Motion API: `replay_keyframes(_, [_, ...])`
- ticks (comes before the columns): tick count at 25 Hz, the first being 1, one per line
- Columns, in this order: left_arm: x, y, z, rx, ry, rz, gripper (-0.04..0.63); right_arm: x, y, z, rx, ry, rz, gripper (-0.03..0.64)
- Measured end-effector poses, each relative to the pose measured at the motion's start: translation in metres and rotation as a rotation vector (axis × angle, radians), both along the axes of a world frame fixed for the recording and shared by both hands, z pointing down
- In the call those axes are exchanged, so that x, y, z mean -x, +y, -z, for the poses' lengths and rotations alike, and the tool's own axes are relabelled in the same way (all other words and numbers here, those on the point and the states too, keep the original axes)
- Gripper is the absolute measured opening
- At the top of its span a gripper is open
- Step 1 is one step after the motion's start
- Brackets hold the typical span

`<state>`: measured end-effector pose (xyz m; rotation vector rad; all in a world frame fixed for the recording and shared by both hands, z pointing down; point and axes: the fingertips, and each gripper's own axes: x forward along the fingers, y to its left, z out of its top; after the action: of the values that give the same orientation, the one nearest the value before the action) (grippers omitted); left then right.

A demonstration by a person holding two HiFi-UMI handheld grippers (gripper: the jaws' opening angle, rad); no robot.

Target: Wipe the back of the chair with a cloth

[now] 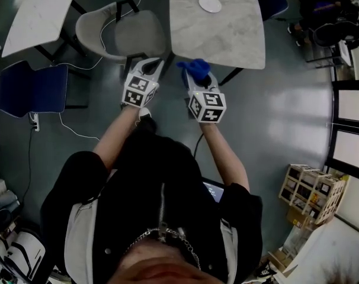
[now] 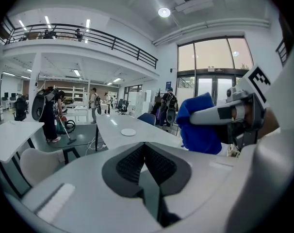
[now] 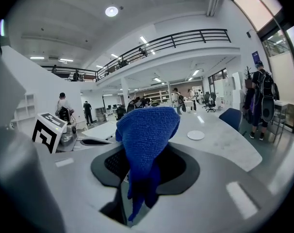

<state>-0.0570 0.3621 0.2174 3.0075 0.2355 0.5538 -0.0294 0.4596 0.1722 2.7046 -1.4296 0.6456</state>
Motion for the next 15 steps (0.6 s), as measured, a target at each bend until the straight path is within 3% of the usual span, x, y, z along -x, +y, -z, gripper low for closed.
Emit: replay_keyframes(15, [-0.049, -0.137, -0.029, 0.029, -0.065, 0.098, 0.011, -0.078, -0.165, -0.016, 0.013, -0.046, 0.142, 0.141])
